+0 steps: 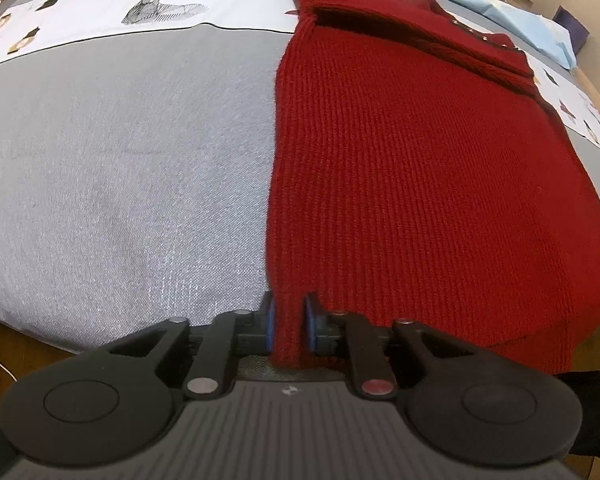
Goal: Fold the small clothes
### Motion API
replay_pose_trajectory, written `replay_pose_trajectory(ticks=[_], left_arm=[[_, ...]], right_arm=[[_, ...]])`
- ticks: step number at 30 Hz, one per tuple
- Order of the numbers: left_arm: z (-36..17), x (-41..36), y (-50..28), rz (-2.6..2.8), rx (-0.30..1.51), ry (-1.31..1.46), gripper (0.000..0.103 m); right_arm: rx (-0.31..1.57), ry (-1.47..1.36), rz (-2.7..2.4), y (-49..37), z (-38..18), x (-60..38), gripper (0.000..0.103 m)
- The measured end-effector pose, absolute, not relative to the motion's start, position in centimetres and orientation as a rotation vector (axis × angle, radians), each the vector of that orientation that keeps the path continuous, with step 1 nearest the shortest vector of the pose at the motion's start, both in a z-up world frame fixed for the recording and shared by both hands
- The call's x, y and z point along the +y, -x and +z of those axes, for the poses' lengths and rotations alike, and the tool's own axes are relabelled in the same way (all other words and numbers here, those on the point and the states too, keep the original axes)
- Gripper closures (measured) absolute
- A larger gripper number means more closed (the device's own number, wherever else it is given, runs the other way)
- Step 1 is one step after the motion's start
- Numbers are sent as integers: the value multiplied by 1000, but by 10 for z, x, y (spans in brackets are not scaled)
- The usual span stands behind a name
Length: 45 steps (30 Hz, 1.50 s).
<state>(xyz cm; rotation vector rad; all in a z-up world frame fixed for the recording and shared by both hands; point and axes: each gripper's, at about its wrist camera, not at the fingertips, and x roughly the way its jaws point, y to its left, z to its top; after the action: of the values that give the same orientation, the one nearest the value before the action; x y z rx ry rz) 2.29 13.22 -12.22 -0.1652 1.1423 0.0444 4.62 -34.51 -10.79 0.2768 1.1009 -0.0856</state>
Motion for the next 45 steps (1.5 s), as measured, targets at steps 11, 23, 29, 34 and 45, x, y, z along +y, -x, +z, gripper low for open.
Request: replay_pose_trajectory(ticks=[11, 23, 29, 34, 45], left_arm=[[-43, 139, -1, -61, 962, 159, 97], [61, 170, 92, -155, 816, 220, 98], [78, 195, 59, -155, 775, 315, 98], [48, 217, -66, -64, 806, 365, 98], [-63, 249, -175, 69, 1006, 586, 67]], right_arm=[[857, -369, 47, -25, -29, -354, 97], [696, -482, 221, 59, 64, -389, 98], [693, -617, 179, 49, 76, -414, 98], [760, -633, 106, -58, 47, -402, 98], [927, -585, -27, -175, -54, -374, 66]])
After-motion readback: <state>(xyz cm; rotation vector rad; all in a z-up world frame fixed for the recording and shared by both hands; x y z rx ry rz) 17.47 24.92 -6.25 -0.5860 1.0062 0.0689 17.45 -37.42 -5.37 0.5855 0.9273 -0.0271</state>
